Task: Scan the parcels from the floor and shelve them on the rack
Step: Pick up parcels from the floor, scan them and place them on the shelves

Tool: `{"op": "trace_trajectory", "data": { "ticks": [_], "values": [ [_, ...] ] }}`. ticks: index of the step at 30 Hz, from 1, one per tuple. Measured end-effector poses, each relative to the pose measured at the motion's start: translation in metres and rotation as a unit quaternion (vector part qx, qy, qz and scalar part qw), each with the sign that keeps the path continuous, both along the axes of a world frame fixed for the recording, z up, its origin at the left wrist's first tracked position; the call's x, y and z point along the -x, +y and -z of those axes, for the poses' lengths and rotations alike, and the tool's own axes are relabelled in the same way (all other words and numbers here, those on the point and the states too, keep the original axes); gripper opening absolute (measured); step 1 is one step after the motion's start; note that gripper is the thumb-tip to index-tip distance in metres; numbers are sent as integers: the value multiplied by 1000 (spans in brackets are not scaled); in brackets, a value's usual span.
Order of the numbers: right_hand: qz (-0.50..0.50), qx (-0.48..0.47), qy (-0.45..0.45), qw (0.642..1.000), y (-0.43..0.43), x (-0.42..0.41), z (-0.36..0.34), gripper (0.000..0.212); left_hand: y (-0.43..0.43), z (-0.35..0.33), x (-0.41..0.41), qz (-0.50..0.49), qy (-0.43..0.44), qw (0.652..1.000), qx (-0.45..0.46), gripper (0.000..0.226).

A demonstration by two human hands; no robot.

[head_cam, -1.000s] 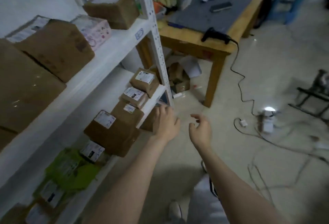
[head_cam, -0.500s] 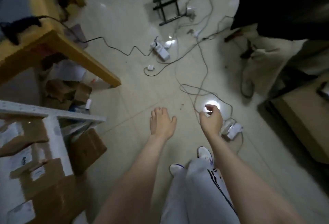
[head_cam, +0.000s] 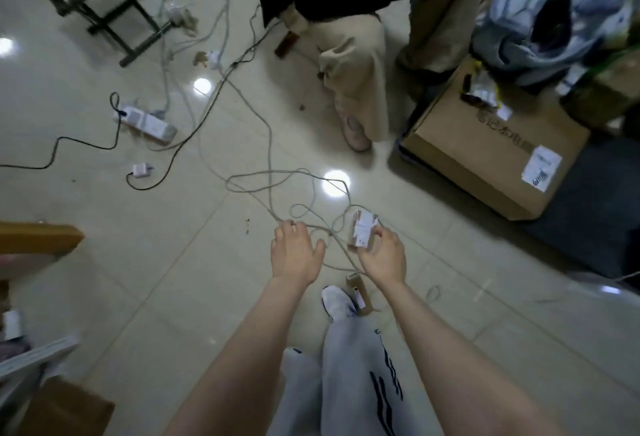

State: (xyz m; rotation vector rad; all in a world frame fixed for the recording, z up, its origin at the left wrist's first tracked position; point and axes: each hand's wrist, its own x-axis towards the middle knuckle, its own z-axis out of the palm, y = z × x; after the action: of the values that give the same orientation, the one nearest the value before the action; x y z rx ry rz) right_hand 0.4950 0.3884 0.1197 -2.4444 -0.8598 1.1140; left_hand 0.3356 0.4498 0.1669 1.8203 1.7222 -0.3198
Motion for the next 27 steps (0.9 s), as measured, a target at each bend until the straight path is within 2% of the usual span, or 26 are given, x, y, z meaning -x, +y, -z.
{"op": "trace_trajectory", "data": {
  "ticks": [8,12,16,21,25,27],
  "values": [
    [49,81,-6,996,-59,-23,99,57,-38,97,-35,133,29,991,19,47],
    [51,89,-11,995,-67,-16,155,64,-52,150,-40,173,30,985,11,51],
    [49,92,-11,994,-52,-8,225,77,-45,206,-36,163,6,987,-9,52],
    [105,87,-17,990,-16,-1,322,103,-18,280,-21,155,-6,987,-39,50],
    [139,107,-41,984,7,-1,381,108,0,329,-2,137,-10,989,-52,53],
    [148,106,-54,982,12,-2,399,100,6,347,11,124,-9,991,-52,52]
  ]
}}
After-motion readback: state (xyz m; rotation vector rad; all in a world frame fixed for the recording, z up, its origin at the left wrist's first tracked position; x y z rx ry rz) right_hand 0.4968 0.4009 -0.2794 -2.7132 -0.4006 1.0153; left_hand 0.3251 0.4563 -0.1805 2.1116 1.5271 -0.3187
